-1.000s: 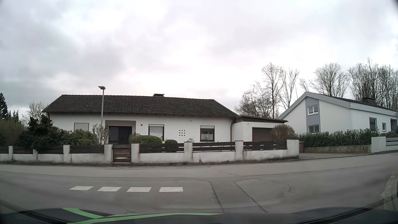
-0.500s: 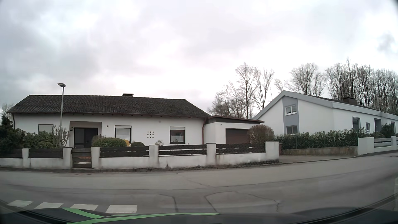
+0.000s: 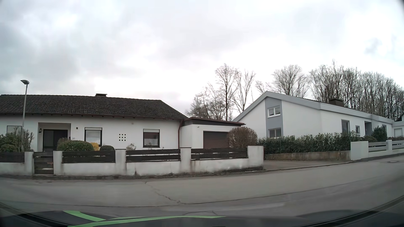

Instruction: Follow the waypoints while adhering to traffic rules and regulations

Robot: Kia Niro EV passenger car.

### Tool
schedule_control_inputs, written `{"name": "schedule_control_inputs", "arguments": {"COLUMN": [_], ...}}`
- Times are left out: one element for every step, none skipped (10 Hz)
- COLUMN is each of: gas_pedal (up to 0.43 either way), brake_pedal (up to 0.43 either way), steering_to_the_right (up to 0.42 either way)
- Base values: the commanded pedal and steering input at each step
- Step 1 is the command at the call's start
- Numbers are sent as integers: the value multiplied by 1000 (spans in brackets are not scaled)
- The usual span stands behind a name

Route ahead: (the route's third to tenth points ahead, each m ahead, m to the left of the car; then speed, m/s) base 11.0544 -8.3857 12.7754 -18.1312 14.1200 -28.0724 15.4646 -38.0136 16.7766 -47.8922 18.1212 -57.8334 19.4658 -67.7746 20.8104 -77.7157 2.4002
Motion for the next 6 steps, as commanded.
{"name": "schedule_control_inputs", "arguments": {"gas_pedal": [130,150,169,169,169,189], "brake_pedal": [0,0,0,0,0,0], "steering_to_the_right": [319,319,322,325,328,332]}}
